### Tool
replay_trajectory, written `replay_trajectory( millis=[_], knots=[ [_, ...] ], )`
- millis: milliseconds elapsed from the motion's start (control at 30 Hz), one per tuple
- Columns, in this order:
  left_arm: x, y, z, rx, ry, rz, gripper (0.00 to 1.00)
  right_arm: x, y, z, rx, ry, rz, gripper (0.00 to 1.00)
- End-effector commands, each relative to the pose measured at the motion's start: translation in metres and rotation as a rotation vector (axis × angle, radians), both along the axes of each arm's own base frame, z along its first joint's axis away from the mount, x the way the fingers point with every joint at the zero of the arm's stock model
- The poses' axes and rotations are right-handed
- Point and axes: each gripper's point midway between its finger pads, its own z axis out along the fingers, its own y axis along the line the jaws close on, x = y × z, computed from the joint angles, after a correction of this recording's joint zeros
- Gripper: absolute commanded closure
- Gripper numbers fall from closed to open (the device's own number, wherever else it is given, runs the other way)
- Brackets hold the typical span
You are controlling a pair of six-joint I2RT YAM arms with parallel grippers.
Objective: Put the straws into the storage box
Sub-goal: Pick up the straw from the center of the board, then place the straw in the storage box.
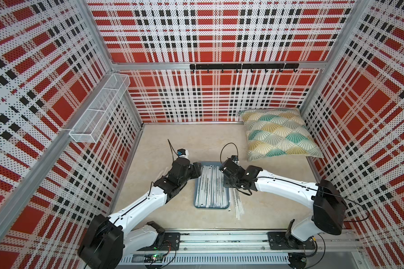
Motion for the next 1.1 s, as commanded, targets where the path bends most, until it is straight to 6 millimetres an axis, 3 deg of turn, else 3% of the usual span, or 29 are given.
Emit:
replay_trajectory(
  millis=[0, 67, 267, 500, 633, 833, 933, 1067],
  knots=[
    [-0.008, 0.002, -0.012, 0.004, 0.038, -0.009, 0.41, -0.001, 0.020, -0.022, 0.043, 0.036, -0.058, 0.89],
    [-0.010, 0.003, -0.014, 0.003, 0.042, -0.009, 0.41, 0.000, 0.027, -0.033, 0.074, 0.049, -0.069, 0.89],
    [-0.012, 0.004, -0.020, 0.016, 0.050, -0.023, 0.41, -0.001, 0.017, -0.075, 0.026, 0.121, -0.093, 0.89],
    [-0.013, 0.002, -0.023, 0.011, 0.052, -0.027, 0.41, -0.003, 0.010, -0.095, -0.030, 0.148, -0.089, 0.87],
    [-0.014, 0.005, -0.021, 0.013, 0.047, -0.022, 0.41, -0.005, 0.007, -0.084, -0.053, 0.145, -0.081, 0.80],
    [-0.010, 0.016, -0.010, 0.063, 0.032, 0.014, 0.41, -0.007, -0.005, -0.034, -0.045, 0.086, -0.085, 0.74],
    [-0.004, 0.039, -0.015, 0.134, 0.065, 0.076, 0.42, -0.010, -0.024, -0.022, -0.042, 0.072, -0.114, 0.73],
    [0.002, 0.079, -0.034, 0.163, 0.158, 0.190, 0.46, -0.009, -0.050, -0.024, -0.026, 0.066, -0.151, 0.73]
  ],
)
